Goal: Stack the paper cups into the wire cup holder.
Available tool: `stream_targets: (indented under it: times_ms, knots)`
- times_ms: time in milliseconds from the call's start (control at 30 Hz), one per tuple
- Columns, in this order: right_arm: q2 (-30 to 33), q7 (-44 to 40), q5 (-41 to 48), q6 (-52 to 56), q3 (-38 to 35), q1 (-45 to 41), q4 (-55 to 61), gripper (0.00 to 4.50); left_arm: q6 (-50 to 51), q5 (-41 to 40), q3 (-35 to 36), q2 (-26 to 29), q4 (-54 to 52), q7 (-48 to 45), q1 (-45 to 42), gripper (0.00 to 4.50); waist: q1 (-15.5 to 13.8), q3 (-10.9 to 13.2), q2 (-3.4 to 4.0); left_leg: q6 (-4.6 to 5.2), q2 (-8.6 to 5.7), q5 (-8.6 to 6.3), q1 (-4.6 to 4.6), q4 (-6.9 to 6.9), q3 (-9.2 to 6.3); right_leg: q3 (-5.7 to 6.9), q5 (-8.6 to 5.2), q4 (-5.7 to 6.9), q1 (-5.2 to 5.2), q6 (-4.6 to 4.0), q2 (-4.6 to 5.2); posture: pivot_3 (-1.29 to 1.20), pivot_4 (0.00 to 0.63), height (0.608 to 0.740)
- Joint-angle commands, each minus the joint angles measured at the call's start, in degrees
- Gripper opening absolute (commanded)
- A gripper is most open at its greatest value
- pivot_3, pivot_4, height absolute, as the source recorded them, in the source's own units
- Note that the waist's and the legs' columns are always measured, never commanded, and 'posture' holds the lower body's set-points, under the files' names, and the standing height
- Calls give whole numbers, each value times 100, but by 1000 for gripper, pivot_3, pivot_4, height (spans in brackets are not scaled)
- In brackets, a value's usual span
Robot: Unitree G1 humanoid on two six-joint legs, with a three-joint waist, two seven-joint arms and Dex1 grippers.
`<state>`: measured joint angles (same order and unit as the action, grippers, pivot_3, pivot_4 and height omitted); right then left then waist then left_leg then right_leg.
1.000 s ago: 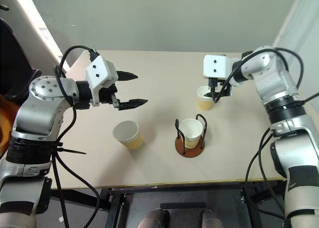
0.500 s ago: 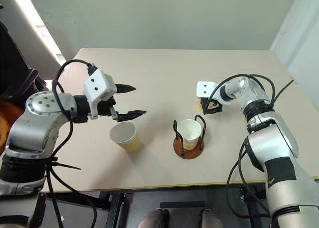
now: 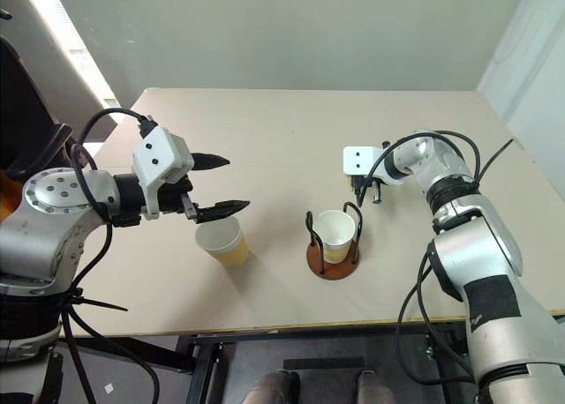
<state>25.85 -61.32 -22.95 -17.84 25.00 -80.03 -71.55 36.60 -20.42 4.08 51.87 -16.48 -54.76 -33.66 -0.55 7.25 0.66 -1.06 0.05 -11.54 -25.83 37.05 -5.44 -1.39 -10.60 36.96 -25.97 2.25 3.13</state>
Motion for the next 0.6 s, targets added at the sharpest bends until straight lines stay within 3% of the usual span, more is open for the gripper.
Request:
stream_targets:
  times_ms: [33,167,233,333,500,600]
  knots:
    - [334,-1038,684,-182,-558,-440,749,29,109,-477,315,163,-194,-347,-64,4500,-4,1,1,0,0,0,-4,0,0,1,-2,-1,-1,-4,0,0,150,740]
    - [778,-2792,2017,726,-993,-243,2755,29,212,-1139,509,276,-286,-887,-26,4500,-2,1,0,-10,-2,-7,-20,-1,1,7,-3,-5,-8,-4,-3,0,150,740]
    - [1112,-3089,2777,1421,-887,-7,3850,29,195,-1235,521,304,-192,-973,-85,4500,-6,1,-1,-66,1,16,-17,-4,-1,11,-18,-6,-3,-29,-10,0,150,740]
    - [1936,-3118,4765,2927,-547,447,5721,29,51,-1411,548,433,-70,-1352,-96,4500,-19,-2,-6,-71,9,12,-10,-6,-7,14,-35,-11,13,-45,-16,0,150,740]
    - [2627,-3118,4971,3136,-17,817,6549,29,-46,-1572,524,597,96,-1780,-171,4500,-5,-1,-8,-72,5,16,1,-2,-8,2,-48,-14,21,-49,-19,0,150,740]
    - [2681,-3118,4911,3161,125,888,6610,29,-94,-1551,501,643,191,-1906,-192,4500,22,-1,-8,-29,9,15,17,-8,-9,-2,-54,1,20,-61,-18,0,150,740]
